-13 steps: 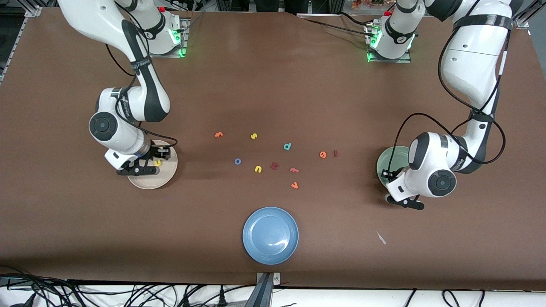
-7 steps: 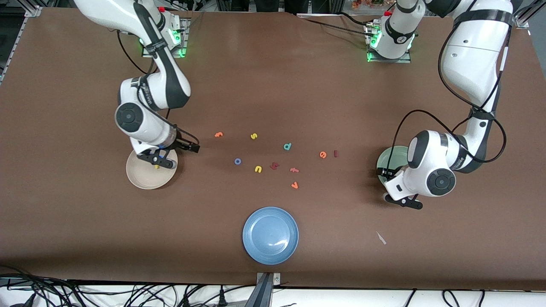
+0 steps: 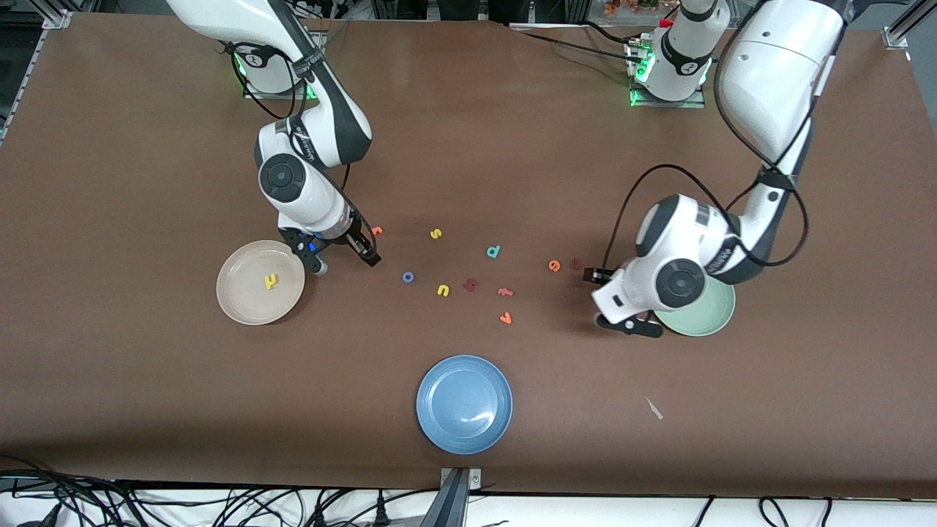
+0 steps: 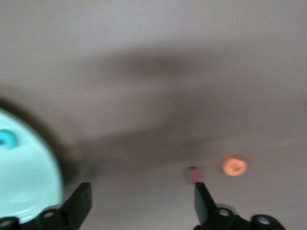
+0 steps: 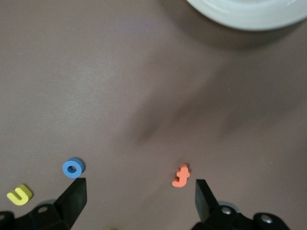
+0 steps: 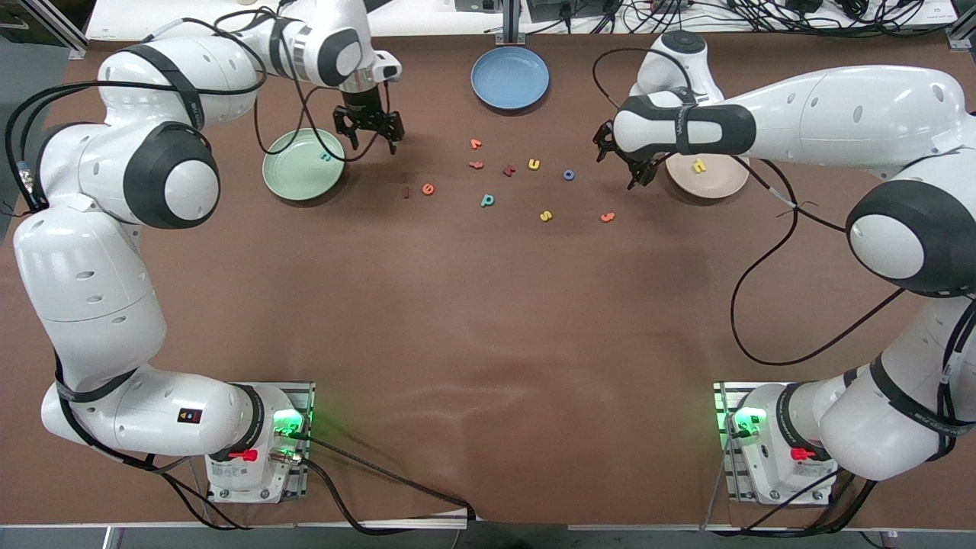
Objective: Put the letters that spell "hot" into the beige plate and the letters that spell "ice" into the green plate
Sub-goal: 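Grasp the orange letter with the right gripper while the left grasps orange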
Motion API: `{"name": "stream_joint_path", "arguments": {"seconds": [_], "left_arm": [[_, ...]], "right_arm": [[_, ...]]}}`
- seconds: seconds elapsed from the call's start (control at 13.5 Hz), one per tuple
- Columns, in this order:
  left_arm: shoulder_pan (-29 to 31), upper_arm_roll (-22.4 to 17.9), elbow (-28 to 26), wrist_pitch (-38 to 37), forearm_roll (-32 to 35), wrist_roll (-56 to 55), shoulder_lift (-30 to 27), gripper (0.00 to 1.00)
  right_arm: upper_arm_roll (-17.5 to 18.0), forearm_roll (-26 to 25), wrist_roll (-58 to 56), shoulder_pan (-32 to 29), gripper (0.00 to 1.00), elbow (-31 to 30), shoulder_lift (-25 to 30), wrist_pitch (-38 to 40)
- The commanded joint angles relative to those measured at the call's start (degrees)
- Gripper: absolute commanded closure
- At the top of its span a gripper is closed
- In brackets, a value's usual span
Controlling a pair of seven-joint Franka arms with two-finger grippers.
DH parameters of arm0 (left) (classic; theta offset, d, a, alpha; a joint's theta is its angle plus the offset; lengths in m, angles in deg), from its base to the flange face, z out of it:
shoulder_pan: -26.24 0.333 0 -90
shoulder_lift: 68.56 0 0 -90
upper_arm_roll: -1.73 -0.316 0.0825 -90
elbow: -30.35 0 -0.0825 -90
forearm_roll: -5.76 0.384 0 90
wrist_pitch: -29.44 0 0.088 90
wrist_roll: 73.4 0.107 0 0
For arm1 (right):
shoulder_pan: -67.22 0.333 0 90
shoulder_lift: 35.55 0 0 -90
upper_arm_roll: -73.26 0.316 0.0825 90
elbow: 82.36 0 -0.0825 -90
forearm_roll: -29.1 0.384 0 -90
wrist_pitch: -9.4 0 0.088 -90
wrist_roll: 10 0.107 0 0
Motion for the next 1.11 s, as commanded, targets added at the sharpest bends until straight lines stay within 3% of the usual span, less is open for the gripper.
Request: {"name": "stream_joint_path", "arguments": {"seconds": [0.0,0.22,0.37,0.45,0.67,1.04], "left_arm": [[-5.3,-0.2,-0.5,1.8,0.4,-3.9,0.4,0.21],[-7.6,-0.2,-2.3,5.5,0.3,-4.9,1.4,0.26],[-7.7,-0.2,-3.2,6.4,0.4,-4.9,1.5,0.30],[-7.8,-0.3,-3.8,7.0,0.7,-4.9,1.5,0.37],[-8.0,-0.3,-3.9,9.3,0.7,-5.3,2.7,0.40],[-9.0,-0.4,-4.6,11.1,1.2,-6.4,3.7,0.40]], "right_arm": [[0.0,0.7,4.6,1.9,0.00,-7.1,1.1,-8.8],[0.0,0.6,6.8,4.8,0.00,-12.2,1.1,-15.3],[0.0,0.6,6.9,5.3,0.00,-13.1,0.9,-16.7],[0.0,0.6,6.9,5.5,0.00,-13.6,0.9,-16.7],[0.0,0.6,6.9,5.5,0.01,-14.6,0.2,-18.9],[0.0,0.7,6.9,5.4,0.16,-14.6,-0.9,-20.0]]}}
